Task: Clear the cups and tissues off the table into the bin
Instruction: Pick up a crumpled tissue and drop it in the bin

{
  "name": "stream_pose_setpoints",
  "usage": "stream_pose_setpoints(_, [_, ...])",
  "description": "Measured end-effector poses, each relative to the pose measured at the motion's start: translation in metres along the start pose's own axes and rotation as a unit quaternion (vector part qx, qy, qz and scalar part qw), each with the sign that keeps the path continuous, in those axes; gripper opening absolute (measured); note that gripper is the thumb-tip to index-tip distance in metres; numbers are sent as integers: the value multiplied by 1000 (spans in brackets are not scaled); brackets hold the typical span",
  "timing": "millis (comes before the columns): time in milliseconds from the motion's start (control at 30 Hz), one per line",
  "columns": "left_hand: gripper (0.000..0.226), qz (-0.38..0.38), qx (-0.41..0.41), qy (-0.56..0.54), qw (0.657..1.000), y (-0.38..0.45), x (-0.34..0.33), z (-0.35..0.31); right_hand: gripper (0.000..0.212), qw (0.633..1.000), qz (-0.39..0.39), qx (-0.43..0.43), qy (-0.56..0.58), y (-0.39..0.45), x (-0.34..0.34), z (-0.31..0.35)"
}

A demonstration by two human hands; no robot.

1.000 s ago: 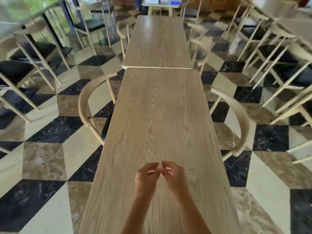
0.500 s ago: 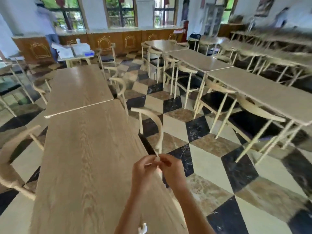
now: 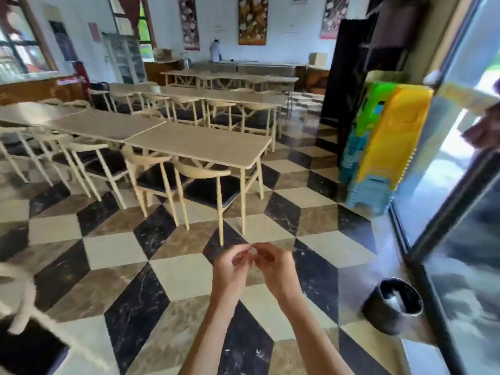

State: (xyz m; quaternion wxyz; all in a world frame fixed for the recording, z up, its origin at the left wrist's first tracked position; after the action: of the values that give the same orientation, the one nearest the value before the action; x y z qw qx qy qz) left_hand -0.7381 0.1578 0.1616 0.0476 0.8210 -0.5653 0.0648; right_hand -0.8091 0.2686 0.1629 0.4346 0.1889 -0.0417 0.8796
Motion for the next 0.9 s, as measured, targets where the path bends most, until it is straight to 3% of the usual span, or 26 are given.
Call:
stream_pose_setpoints(233, [15, 171, -36, 12, 985, 91, -192, -17, 22, 982, -176, -63, 21, -22, 179, -81])
stream_pose_setpoints(433, [4, 282, -54, -9, 958, 171, -326, -24, 25, 957, -271, -103, -6, -16, 298, -135])
stream_pose_setpoints(500, [13, 311, -58, -7, 949, 197, -362, -26, 23, 945, -308, -112, -8, -9, 332, -149])
stream_pose_setpoints(633, [5, 359, -74, 0, 930, 238, -426, -38, 13, 922, -364, -130, 10, 1, 392, -180])
stream_pose_setpoints(900, [12, 416, -60, 4, 907, 296, -545, -45, 13, 894, -413, -164, 51, 10, 490, -238])
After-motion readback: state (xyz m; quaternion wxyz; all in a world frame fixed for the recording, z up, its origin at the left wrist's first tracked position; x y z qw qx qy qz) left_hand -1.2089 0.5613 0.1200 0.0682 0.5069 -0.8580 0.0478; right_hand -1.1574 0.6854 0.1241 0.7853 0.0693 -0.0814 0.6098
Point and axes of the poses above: each hand's wrist, its own y-axis towards the middle knuckle, its own x-axis out of the back of the hand, z = x × y, the point moved 5 cm from there along y, towards the middle knuckle, and after that the axes turned 15 degrees about z, right-handed, at the moved point
